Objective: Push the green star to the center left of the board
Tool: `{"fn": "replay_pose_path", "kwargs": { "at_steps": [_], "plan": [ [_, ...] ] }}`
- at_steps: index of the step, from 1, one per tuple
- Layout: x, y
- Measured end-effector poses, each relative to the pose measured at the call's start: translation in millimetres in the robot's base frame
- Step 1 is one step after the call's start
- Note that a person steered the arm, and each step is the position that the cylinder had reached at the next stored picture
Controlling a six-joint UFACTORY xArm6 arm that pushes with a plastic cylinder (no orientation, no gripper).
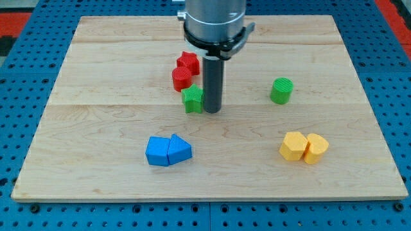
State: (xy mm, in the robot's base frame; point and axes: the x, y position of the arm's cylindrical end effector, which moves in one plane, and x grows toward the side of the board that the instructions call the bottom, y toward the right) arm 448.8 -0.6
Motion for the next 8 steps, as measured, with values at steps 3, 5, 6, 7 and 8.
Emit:
{"fn": "replay_pose_path", "kwargs": {
  "at_steps": [3, 5, 6, 7, 8],
  "plan": [
    [1, -57],
    [-32, -61],
    [-45, -137],
    [-57, -180],
    [-48, -180]
  ]
}}
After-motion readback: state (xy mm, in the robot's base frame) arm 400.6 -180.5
